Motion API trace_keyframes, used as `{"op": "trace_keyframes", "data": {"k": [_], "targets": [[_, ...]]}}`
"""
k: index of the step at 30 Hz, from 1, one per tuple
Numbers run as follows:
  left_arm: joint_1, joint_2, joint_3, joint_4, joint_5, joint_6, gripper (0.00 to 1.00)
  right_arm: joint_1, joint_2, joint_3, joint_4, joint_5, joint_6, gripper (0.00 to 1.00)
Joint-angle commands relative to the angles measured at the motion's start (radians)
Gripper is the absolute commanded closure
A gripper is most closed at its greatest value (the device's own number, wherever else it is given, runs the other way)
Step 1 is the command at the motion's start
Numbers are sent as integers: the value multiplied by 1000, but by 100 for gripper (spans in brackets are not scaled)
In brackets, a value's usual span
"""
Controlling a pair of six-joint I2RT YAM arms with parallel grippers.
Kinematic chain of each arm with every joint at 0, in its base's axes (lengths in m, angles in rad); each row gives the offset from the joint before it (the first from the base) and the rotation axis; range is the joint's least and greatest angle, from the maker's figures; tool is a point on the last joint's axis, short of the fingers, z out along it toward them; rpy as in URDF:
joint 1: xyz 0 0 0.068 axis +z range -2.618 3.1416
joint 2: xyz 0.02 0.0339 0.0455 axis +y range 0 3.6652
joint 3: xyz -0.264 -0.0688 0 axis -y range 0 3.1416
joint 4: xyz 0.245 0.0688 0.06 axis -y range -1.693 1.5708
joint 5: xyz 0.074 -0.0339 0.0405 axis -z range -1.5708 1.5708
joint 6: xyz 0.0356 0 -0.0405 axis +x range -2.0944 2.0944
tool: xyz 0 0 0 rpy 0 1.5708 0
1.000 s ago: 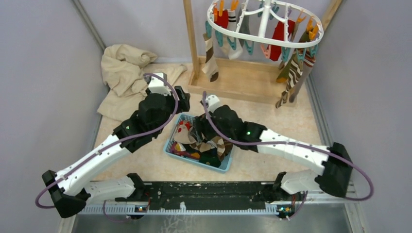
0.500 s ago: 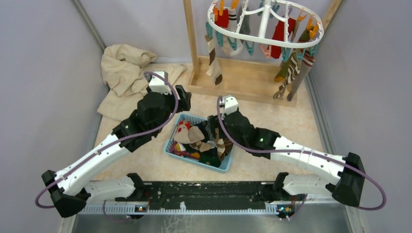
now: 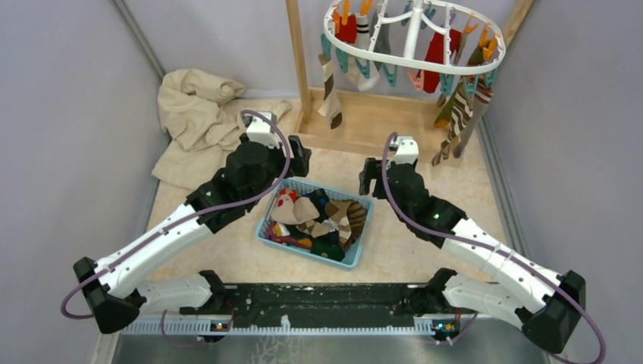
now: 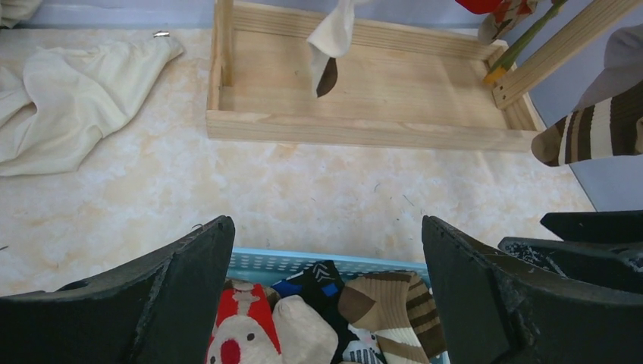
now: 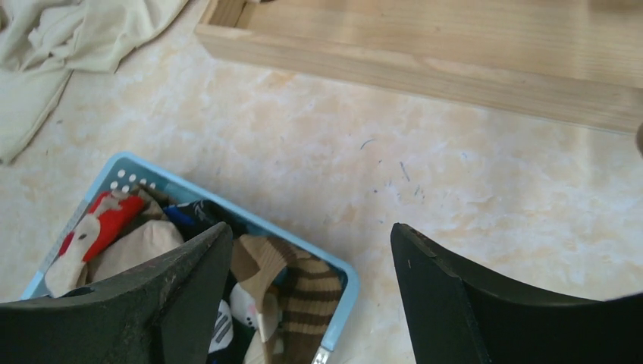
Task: Remove the socks clipped to the hanger
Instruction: Remove the sock from the hanger.
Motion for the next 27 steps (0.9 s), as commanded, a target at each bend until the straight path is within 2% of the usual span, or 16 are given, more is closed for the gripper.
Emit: {"op": "trace_keyframes", "data": {"k": [1,7,13,17,27], "targets": [[1,19,34,58,1,31,1,-53,-3,23,77,-33,-50,24],[3,73,92,62,7,64,1,-82,7,70,48,132,-69,25],[2,88,84,85,48,51,1,-262,-115,57,10,163,15,25],[2,99,80,85,64,45,1,-336,-158,62,-16,202,31,24],[3,100,72,91,74,38,1,-557,-162,38,52,84,62,25]]}}
